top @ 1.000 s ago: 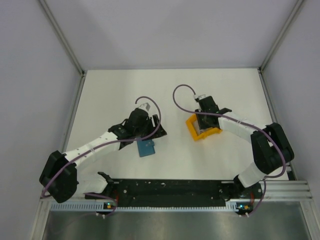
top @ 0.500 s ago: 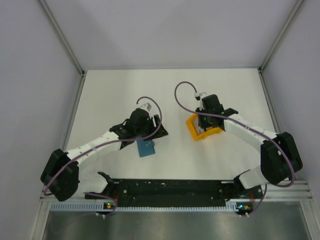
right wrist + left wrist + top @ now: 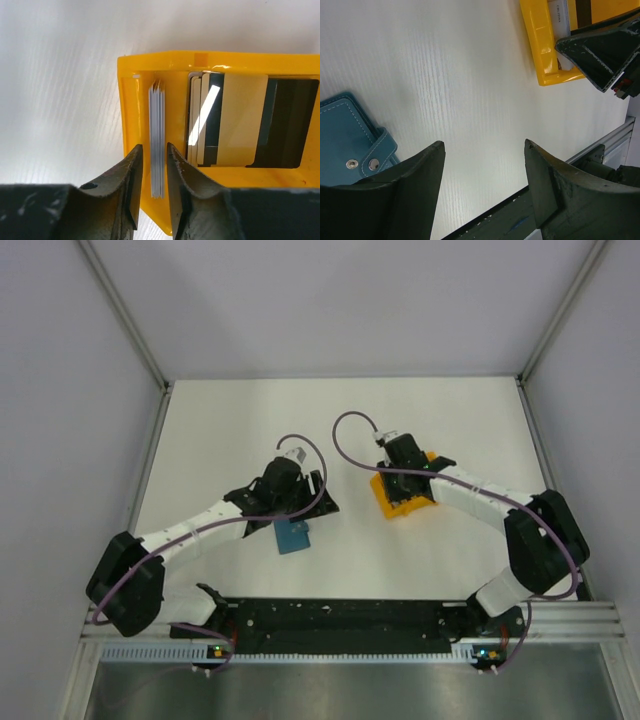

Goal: Put the credit cards into the card holder
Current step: Pick up the credit card from the storage box.

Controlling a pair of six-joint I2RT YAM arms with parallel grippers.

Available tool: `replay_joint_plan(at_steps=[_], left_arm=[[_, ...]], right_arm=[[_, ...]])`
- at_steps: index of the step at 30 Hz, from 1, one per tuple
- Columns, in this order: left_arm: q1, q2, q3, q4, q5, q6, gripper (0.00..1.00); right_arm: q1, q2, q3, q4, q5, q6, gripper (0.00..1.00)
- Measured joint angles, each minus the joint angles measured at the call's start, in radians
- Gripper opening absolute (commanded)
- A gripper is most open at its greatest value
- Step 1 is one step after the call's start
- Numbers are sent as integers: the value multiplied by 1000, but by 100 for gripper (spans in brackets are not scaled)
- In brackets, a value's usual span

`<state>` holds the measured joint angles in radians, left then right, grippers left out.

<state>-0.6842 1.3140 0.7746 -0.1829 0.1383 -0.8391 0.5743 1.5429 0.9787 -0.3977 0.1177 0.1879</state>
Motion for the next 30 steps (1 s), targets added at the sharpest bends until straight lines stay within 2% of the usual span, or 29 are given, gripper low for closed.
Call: replay_joint_plan(at_steps=[9, 12, 14, 23, 30], left_arm=[[0, 18, 0, 4, 4, 0, 68], [0, 26, 0, 3, 5, 0, 68], [0, 26, 0, 3, 5, 0, 68], [0, 26, 0, 4, 11, 0, 68], [0, 26, 0, 4, 12, 0, 68]], right_arm=[[0, 18, -1, -15, -78, 27, 44], [0, 18, -1, -15, -98, 34, 44], [0, 18, -1, -14, -108, 43, 49], [-16, 90, 6, -9, -125, 52, 49], [-19, 67, 8, -14, -147, 53, 49]])
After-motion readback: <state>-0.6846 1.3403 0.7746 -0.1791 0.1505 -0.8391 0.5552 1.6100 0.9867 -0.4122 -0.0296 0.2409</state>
